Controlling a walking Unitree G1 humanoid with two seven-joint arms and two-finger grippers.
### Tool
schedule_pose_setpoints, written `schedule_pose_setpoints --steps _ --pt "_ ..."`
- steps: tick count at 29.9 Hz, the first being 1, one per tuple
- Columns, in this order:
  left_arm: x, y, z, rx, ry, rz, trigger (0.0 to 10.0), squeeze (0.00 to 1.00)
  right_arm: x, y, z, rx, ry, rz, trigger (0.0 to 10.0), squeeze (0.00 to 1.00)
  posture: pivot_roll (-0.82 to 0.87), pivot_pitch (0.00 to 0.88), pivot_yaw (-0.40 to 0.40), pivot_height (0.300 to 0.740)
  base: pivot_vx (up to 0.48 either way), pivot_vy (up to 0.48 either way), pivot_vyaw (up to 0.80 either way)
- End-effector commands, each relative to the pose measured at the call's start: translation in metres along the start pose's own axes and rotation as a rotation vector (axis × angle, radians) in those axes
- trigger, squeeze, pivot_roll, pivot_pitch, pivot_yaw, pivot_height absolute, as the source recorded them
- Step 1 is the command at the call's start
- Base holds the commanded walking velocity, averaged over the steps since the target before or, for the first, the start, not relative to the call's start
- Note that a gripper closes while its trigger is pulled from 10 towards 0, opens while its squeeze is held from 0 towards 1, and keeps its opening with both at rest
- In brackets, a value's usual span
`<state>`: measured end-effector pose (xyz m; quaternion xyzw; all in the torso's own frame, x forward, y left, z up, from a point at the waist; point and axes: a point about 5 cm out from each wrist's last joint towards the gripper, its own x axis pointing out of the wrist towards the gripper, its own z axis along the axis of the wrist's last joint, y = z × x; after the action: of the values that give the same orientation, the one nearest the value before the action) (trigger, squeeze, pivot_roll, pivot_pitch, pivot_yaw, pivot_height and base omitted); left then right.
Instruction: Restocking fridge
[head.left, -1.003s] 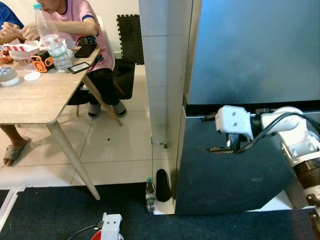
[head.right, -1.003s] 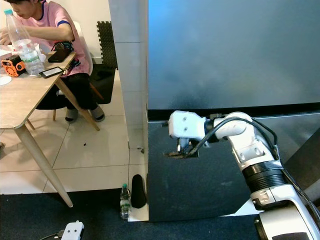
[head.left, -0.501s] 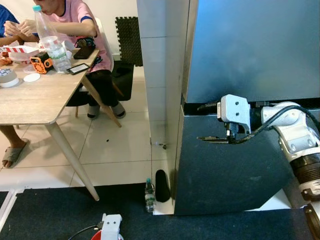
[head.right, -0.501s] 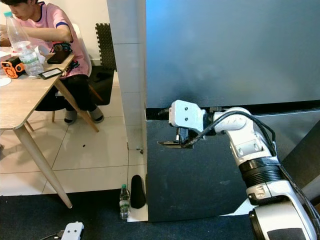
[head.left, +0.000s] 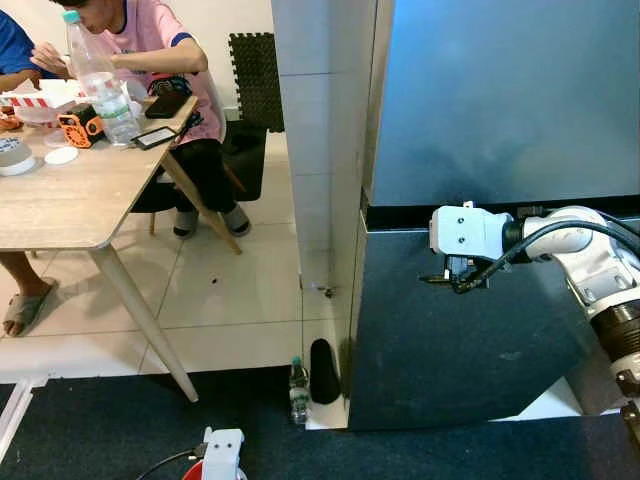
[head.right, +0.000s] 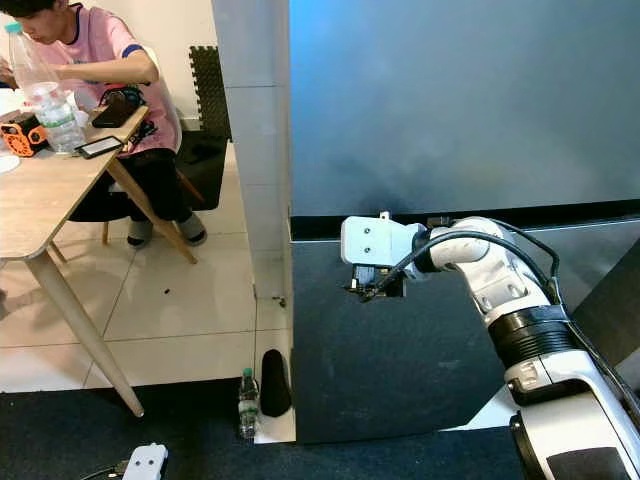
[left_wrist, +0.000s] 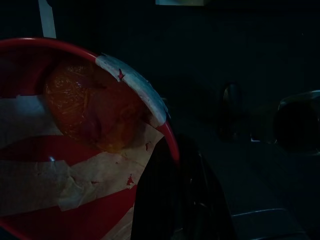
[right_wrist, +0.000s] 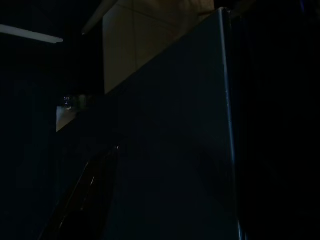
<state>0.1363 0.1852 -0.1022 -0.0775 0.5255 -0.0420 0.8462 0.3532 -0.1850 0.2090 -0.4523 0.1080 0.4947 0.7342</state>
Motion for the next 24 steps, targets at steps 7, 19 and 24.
schedule_pose_setpoints --steps 7,19,24 --pt "-0.001 -0.003 -0.013 0.001 0.044 -0.005 10.0 0.0 0.003 0.027 -0.011 0.015 0.053 0.229 10.0 0.0 -0.05 0.0 -0.009 0.74 0.0 0.0 0.0" --pt "-0.001 -0.002 -0.013 0.008 0.048 -0.005 10.0 0.0 -0.005 0.038 0.002 0.068 -0.121 0.322 10.0 0.0 -0.04 0.0 -0.011 0.74 0.0 0.0 0.0" --pt "-0.001 -0.001 -0.014 0.011 0.05 -0.005 10.0 0.0 -0.019 0.039 0.025 0.121 -0.395 0.361 10.0 0.0 -0.04 0.0 -0.01 0.74 0.0 0.0 0.0"
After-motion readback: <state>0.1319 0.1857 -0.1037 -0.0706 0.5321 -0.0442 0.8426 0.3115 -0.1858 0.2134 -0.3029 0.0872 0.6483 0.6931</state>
